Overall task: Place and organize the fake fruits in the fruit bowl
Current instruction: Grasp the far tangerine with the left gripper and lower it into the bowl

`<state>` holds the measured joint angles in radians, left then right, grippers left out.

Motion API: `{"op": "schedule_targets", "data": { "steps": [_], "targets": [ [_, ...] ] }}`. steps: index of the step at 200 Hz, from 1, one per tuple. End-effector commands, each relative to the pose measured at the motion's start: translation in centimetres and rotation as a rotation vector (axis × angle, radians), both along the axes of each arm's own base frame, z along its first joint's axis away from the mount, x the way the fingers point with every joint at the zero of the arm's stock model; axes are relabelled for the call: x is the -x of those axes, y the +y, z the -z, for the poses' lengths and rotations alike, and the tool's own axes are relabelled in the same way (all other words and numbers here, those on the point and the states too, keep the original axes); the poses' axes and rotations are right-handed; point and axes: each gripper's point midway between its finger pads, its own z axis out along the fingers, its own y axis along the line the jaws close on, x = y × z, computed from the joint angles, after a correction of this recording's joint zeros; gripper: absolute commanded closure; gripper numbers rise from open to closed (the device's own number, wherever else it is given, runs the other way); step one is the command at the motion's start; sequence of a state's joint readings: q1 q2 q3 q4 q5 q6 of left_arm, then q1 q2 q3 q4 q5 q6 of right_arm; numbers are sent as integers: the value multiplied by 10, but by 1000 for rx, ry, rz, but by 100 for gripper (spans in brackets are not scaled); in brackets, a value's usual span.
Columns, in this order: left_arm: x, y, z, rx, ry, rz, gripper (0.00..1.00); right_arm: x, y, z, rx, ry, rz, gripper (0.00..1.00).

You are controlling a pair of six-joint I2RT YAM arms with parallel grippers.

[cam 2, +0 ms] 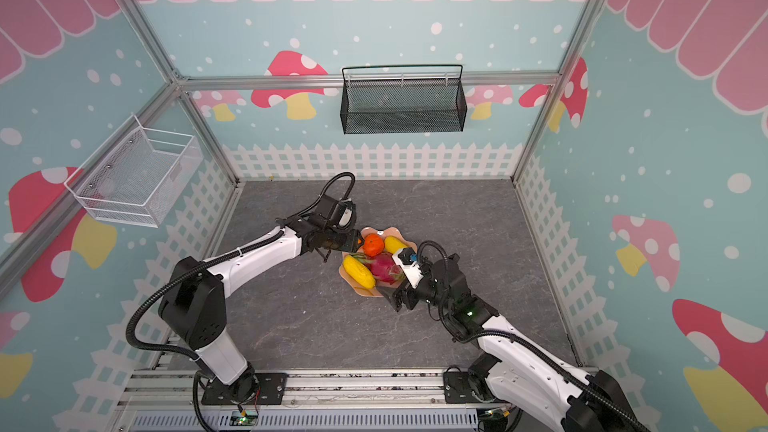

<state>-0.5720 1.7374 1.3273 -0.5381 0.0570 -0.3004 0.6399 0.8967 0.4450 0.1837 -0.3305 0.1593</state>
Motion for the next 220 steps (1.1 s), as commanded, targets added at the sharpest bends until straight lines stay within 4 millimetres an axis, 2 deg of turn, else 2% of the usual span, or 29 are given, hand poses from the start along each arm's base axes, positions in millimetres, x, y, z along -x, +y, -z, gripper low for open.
{"op": "schedule_targets", "data": {
  "steps": [1,60,92,130,185,220],
  "targets": [
    [0,-4,7,-21,19,10,44,6,0,-4,-27,7,-9,2],
    [4,-2,23,-65,55,11,42,10,-7,-4,-45,10,16,2],
    [5,-2,28,-75,65,16,36,8,-5,-4,-41,12,14,2],
    [5,-3,22,-79,41,28,22,6,-2,-4,-37,18,8,2],
    [3,0,4,-78,-4,25,18,4,-1,-7,-45,10,11,2],
    [3,6,-8,-93,-40,17,13,-5,-13,-10,-31,-22,96,2]
  ]
}}
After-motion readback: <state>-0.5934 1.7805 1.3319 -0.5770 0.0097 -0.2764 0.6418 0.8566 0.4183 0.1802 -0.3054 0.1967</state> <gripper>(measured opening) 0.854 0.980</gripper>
